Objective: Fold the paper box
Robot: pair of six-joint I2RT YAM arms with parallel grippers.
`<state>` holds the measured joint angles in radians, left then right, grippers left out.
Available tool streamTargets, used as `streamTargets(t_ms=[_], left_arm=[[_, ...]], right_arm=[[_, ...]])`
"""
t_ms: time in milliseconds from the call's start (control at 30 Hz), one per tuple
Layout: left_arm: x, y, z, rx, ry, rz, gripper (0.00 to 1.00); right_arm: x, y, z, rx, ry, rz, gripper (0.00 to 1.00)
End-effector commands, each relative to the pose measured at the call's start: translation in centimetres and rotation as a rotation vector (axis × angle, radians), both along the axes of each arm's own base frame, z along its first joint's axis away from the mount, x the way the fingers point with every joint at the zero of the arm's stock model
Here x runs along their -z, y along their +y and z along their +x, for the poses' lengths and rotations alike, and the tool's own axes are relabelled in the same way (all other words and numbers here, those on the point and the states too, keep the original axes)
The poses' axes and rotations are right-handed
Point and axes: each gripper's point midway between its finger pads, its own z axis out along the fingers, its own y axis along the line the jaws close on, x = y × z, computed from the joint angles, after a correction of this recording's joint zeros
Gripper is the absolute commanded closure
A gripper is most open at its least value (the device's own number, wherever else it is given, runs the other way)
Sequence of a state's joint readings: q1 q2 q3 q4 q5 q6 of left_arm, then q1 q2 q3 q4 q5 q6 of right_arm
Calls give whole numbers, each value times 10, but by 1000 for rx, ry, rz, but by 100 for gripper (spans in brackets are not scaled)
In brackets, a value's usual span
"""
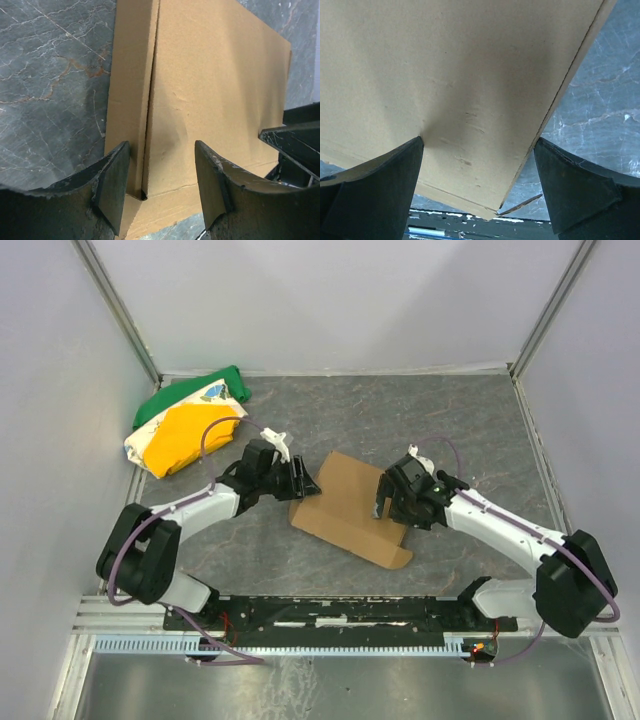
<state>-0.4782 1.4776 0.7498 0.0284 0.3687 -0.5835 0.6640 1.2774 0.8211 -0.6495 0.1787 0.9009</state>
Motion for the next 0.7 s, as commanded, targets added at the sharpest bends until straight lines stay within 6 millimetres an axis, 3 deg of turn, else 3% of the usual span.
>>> streamTargets(t_ms=[0,167,400,533,667], left_arm=[[-46,-15,0,11,-78,-138,39],[-58,-20,-3,12,-95,-171,39],[-40,-19,0,-15,-75,-143,39],[-49,-1,12,-94,-149,-67,34],[-75,25,21,-193,-255,9,31]], right_arm=[[-29,24,33,-65,-89,100,0],[-41,33,57,-110,-110,106,0],[-64,46,101,-174,-178,66,0],[-89,31,118,-161,-250,-9,0],[-111,-3,119,-123,-314,-110,0]])
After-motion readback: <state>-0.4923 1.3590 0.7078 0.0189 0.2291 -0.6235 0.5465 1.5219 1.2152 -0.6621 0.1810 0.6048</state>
